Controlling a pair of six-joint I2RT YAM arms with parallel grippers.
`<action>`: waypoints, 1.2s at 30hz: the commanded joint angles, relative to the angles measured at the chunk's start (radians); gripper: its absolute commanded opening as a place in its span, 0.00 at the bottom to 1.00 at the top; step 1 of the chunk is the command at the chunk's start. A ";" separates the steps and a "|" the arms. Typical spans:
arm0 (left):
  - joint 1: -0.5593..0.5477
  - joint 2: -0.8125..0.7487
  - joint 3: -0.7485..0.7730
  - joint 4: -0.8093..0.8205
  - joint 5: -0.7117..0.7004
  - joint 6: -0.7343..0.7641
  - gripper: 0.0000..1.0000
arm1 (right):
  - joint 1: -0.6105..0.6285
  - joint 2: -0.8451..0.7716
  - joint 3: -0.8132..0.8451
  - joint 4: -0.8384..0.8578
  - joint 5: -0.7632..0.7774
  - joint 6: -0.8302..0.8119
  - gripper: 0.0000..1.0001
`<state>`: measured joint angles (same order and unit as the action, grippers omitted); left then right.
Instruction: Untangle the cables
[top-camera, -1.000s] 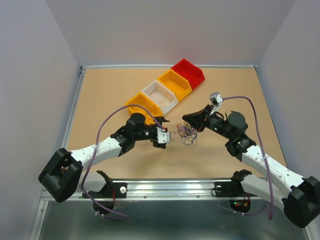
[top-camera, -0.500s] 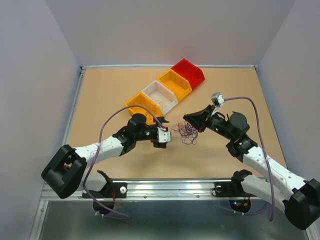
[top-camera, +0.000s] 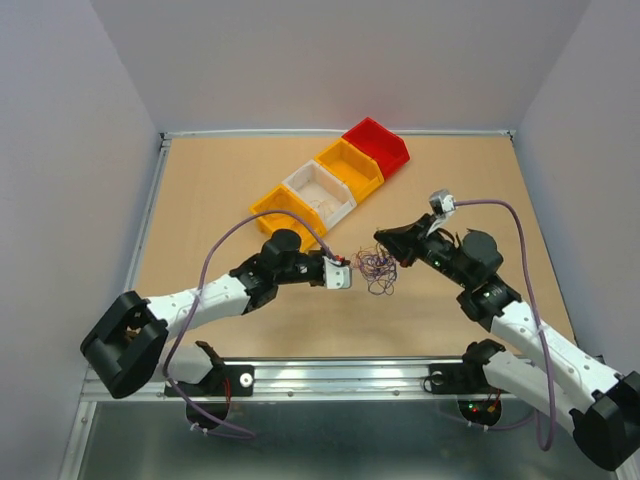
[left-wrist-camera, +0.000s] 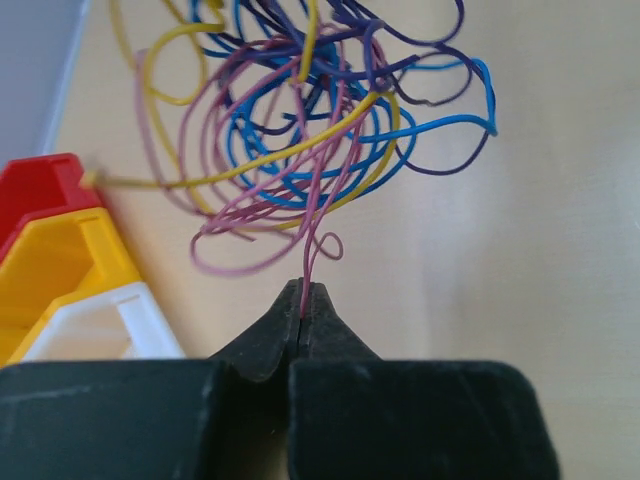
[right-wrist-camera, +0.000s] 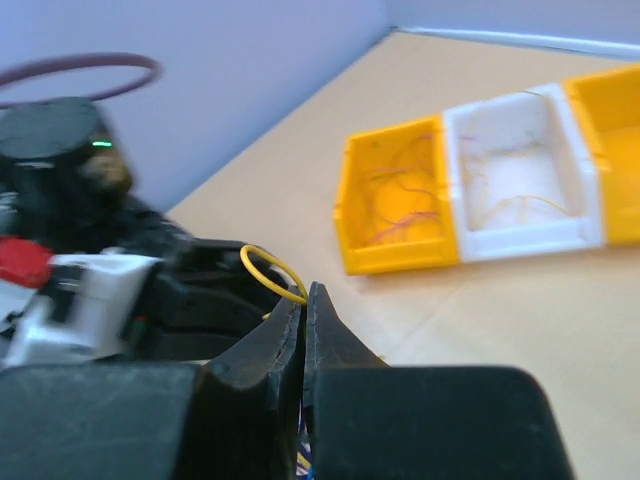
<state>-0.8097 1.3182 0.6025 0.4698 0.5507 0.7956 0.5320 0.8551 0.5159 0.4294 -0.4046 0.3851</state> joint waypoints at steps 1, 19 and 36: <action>0.003 -0.148 -0.020 0.038 -0.057 -0.006 0.00 | 0.008 -0.086 0.027 -0.214 0.359 -0.051 0.01; 0.006 -0.106 0.029 -0.062 -0.005 0.005 0.00 | 0.008 -0.188 -0.070 -0.141 0.034 -0.164 0.88; 0.006 -0.192 0.148 -0.111 -0.152 -0.139 0.00 | 0.135 0.353 0.050 0.215 -0.379 -0.293 0.88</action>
<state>-0.8036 1.1797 0.7078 0.3470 0.4282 0.6991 0.6136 1.1439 0.4744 0.5442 -0.7532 0.1562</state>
